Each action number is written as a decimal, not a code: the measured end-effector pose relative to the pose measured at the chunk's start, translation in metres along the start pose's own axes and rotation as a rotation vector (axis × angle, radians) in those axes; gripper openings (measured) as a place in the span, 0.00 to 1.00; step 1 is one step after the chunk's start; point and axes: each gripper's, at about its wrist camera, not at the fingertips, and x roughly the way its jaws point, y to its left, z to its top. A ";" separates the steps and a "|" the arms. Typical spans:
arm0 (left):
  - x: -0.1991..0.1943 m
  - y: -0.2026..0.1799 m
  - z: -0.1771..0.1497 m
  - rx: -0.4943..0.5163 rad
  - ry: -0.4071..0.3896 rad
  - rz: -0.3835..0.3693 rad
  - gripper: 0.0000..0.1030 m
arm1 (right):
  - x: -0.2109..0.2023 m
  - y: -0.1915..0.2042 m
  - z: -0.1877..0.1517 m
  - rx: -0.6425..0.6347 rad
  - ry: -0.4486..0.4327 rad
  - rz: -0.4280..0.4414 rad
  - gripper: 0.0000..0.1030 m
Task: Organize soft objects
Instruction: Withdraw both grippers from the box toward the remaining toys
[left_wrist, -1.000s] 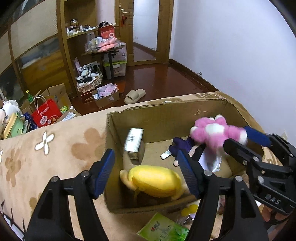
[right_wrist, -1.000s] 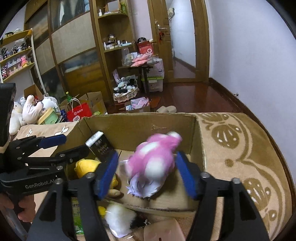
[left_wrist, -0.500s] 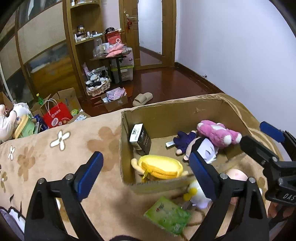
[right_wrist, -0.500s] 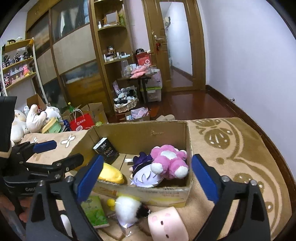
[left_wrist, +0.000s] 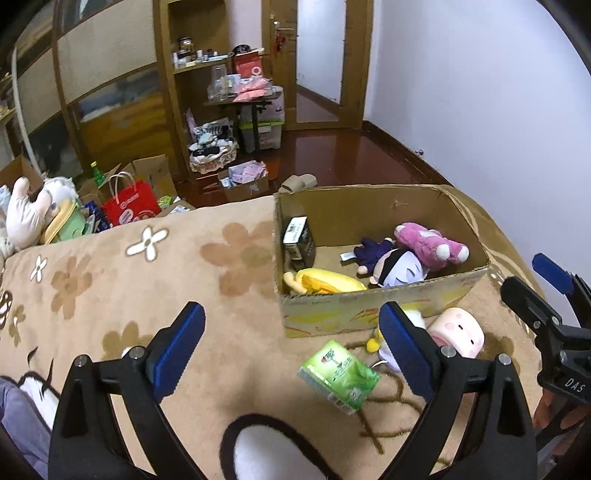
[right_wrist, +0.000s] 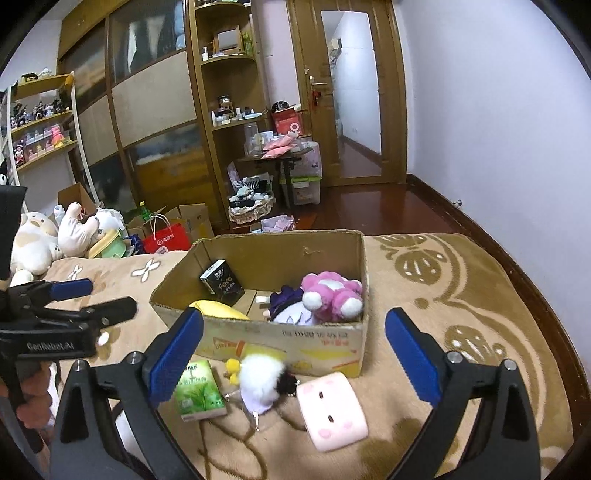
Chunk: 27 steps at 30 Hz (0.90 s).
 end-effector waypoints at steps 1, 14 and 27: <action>0.000 0.001 -0.002 -0.004 0.005 0.001 0.91 | -0.002 -0.001 -0.002 0.001 0.002 -0.003 1.00; 0.009 -0.009 -0.017 0.044 0.083 0.016 0.91 | -0.007 -0.011 -0.016 0.038 0.037 -0.016 1.00; 0.040 -0.018 -0.021 0.065 0.135 0.030 0.91 | 0.012 -0.021 -0.021 0.074 0.087 -0.029 1.00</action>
